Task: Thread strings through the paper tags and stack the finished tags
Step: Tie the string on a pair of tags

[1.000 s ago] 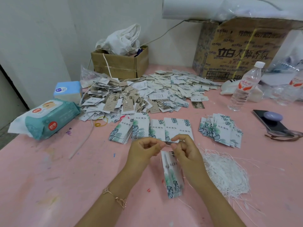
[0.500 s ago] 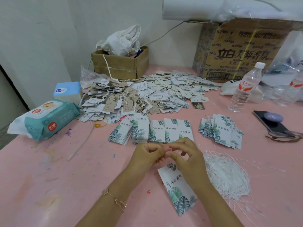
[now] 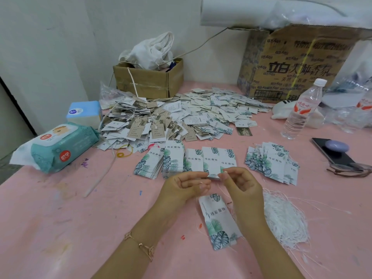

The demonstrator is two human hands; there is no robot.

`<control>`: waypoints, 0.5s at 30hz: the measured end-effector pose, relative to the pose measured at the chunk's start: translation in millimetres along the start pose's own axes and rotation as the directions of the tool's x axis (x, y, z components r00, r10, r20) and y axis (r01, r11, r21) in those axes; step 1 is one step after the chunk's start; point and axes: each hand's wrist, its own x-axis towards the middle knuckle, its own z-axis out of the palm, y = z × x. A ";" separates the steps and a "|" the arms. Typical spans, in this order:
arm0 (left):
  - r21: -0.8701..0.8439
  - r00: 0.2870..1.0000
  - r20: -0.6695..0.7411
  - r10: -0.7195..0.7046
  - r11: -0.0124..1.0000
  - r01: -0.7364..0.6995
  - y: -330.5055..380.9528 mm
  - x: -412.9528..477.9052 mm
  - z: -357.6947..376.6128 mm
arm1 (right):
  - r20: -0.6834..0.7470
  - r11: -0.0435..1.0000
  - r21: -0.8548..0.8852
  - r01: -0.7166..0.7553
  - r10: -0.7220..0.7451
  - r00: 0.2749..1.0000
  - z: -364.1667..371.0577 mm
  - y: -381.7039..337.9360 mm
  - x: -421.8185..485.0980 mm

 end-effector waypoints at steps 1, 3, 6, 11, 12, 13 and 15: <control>-0.024 1.000 -0.022 -0.003 1.000 0.002 -0.3 0.3 -0.1 | 0.008 0.999 0.029 -0.021 0.021 1.000 0.6 -0.3 -0.1; -0.058 0.999 -0.054 -0.001 0.998 -0.002 -0.2 1.1 -0.6 | 0.031 0.996 0.065 -0.062 0.060 0.998 1.7 -0.6 -0.1; -0.074 0.996 -0.083 0.012 0.997 -0.019 -0.2 2.0 0.8 | 0.087 0.992 0.094 -0.087 0.079 0.993 2.5 -0.3 -0.8; -0.036 0.996 -0.084 0.028 0.999 -0.031 -2.1 3.2 -1.3 | 0.159 0.995 0.054 -0.088 0.078 0.984 2.5 -2.2 -2.5; 0.013 0.996 -0.077 0.049 0.999 -0.048 -1.9 3.1 -1.6 | 0.164 0.997 0.022 -0.080 0.075 0.984 2.6 -2.2 -2.6; 0.081 0.995 -0.065 0.078 0.994 -0.073 -1.9 3.1 -1.4 | 0.170 0.997 -0.006 -0.071 0.071 0.983 2.8 -2.2 -2.8; 0.195 0.991 -0.034 0.132 0.973 -0.123 -1.4 2.0 0.1 | 0.187 0.998 -0.037 -0.050 0.056 0.981 3.5 -1.3 -3.5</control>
